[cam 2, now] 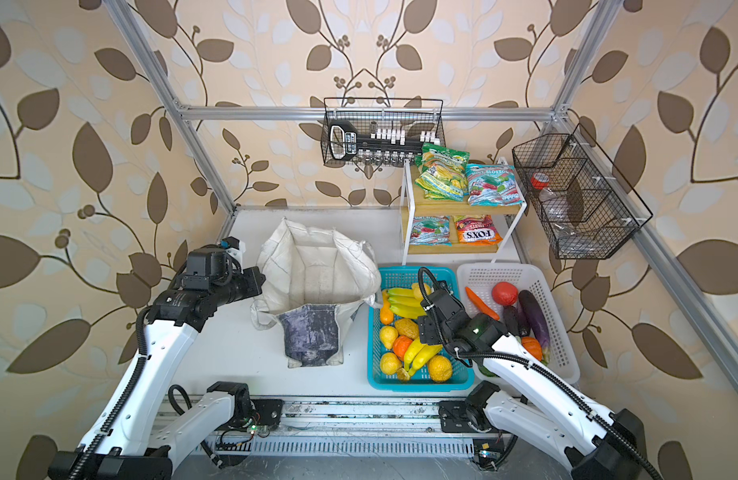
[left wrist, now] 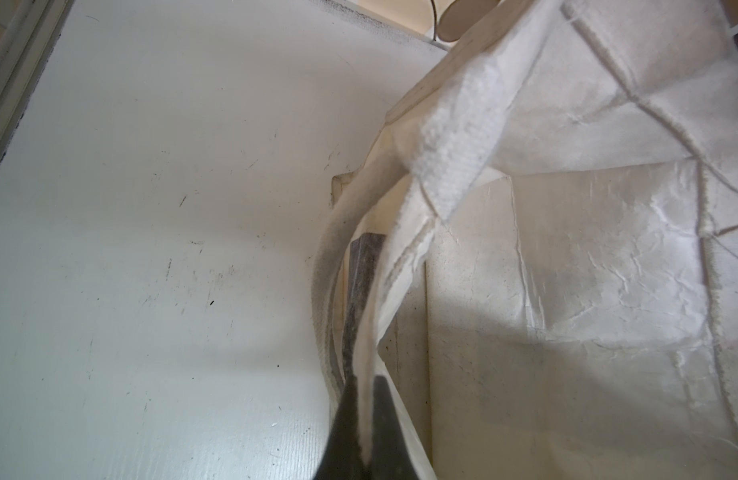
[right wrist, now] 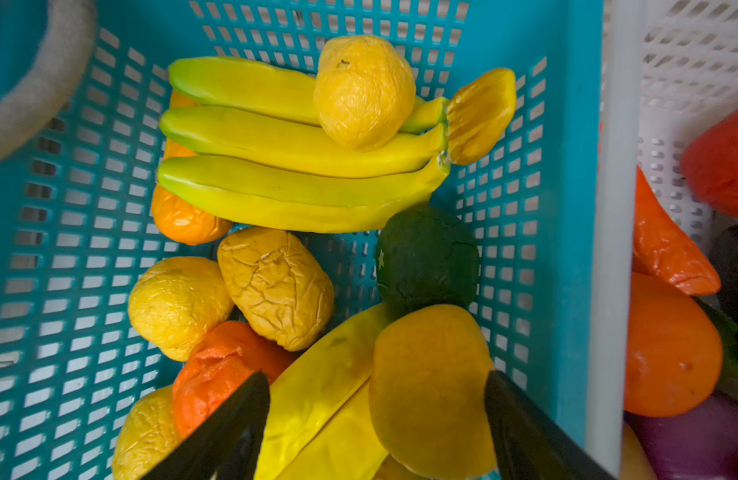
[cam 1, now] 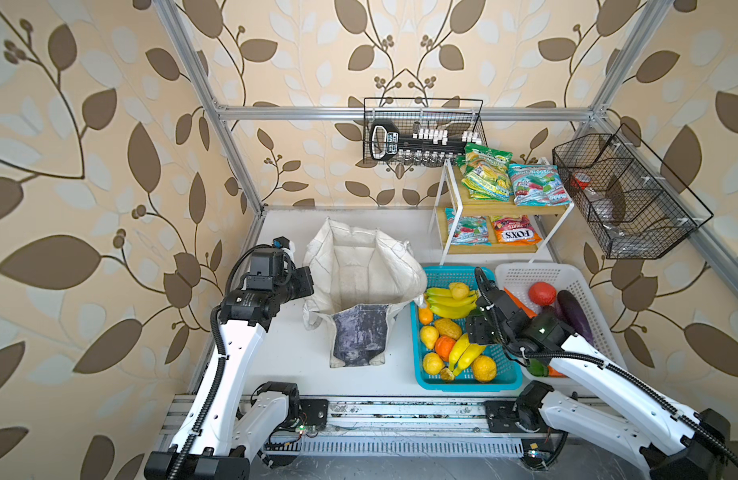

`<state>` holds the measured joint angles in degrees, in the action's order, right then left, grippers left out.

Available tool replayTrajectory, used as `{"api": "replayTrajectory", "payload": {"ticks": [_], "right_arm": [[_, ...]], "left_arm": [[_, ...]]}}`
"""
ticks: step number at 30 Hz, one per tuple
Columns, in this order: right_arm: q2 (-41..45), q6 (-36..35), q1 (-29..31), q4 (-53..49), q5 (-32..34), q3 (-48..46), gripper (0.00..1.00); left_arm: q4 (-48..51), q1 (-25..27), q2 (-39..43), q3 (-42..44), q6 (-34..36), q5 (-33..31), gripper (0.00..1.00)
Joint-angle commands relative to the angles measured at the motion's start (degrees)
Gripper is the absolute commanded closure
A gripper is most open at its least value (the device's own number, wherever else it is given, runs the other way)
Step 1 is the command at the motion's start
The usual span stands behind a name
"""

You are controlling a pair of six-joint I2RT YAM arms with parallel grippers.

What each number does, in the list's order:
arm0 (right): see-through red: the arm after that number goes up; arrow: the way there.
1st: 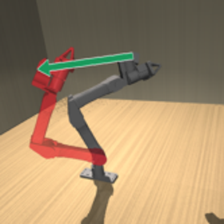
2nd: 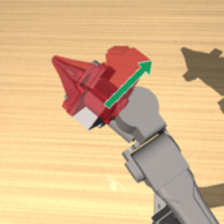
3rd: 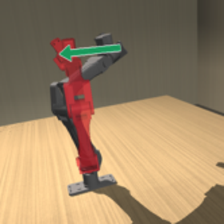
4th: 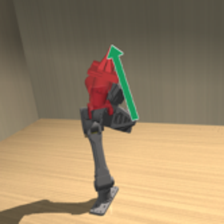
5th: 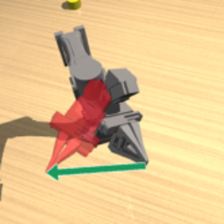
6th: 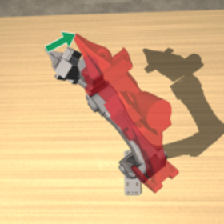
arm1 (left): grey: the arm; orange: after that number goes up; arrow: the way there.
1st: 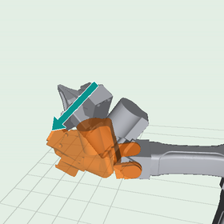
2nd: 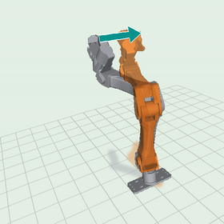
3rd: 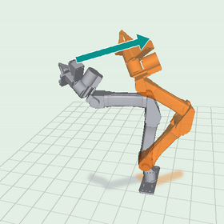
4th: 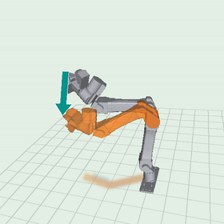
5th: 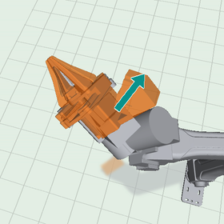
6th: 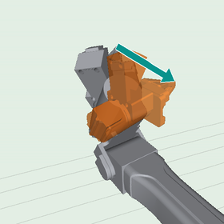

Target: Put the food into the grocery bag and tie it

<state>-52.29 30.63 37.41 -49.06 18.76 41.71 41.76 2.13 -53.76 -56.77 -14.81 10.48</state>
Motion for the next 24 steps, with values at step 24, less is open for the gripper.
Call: {"api": "replayTrajectory", "payload": {"ticks": [24], "right_arm": [[-10.5, 5.0, 4.7, -3.9, 10.7, 1.0, 0.29]], "left_arm": [[-1.1, -0.6, 2.6, 0.8, 0.7, 3.0, 1.00]]}}
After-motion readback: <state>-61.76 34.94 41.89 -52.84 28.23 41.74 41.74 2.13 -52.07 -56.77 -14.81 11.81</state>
